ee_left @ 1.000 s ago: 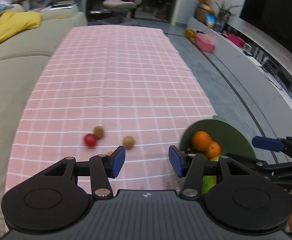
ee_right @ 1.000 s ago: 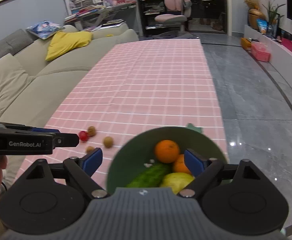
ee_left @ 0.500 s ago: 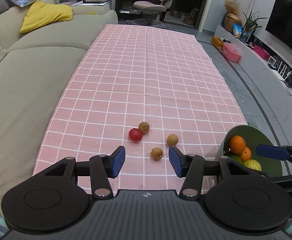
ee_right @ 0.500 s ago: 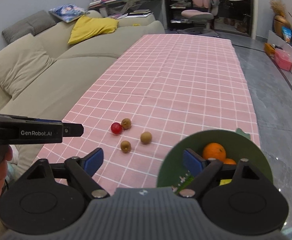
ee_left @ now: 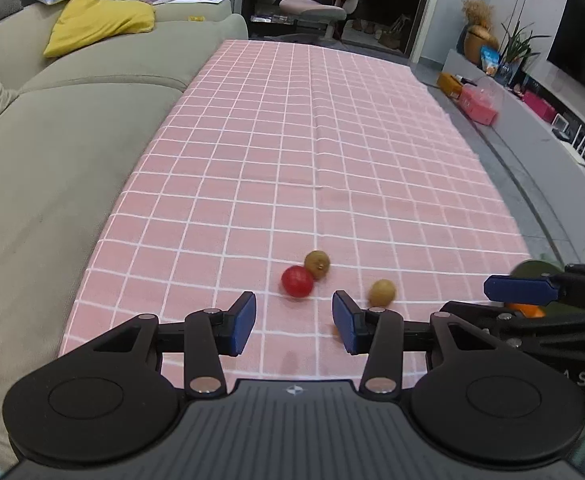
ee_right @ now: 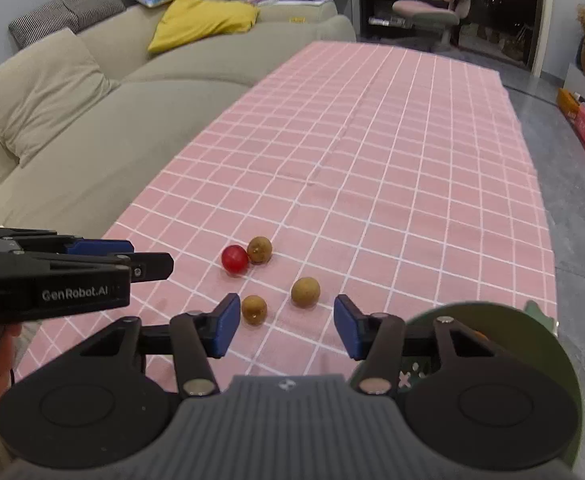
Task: Organize fruits
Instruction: 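Move both tools back toward the red tomato and small brown fruits, then grasp the red tomato with the left tool while the right tool grasps a brown fruit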
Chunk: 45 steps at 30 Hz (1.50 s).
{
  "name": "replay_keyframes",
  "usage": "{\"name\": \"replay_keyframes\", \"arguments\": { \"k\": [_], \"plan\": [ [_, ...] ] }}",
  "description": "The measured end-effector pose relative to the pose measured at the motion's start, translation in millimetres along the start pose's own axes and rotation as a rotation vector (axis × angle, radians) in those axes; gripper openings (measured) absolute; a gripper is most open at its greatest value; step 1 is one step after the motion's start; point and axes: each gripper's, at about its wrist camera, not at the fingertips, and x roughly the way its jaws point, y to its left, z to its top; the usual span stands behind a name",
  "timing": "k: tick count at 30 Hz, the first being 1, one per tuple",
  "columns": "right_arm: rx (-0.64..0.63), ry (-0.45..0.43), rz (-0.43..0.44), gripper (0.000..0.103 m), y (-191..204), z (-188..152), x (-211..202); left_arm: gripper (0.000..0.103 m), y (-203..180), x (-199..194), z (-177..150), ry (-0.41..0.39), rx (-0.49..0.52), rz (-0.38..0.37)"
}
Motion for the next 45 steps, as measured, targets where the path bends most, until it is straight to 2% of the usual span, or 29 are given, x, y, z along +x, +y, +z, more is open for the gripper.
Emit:
{"name": "replay_keyframes", "arguments": {
  "k": [3,12,19,29,38,45],
  "plan": [
    [-0.012,0.041,0.002,0.041,-2,7,20,0.052,4,15,0,0.012,-0.033,-0.03],
    [-0.08,0.154,0.011,0.035,-9,24,75,0.044,14,51,3,0.048,-0.108,-0.077],
    [-0.078,0.232,0.027,0.033,-19,27,105,0.044,13,78,6,0.069,-0.125,-0.059],
    [-0.048,0.278,0.059,0.032,-24,29,125,0.044,14,93,4,0.086,-0.126,-0.048],
    [-0.033,0.288,0.072,0.024,-27,27,130,0.033,13,99,5,0.081,-0.122,-0.048],
    [-0.016,0.277,0.072,0.025,-26,28,130,0.031,15,98,4,0.08,-0.136,-0.053]
  ]
}}
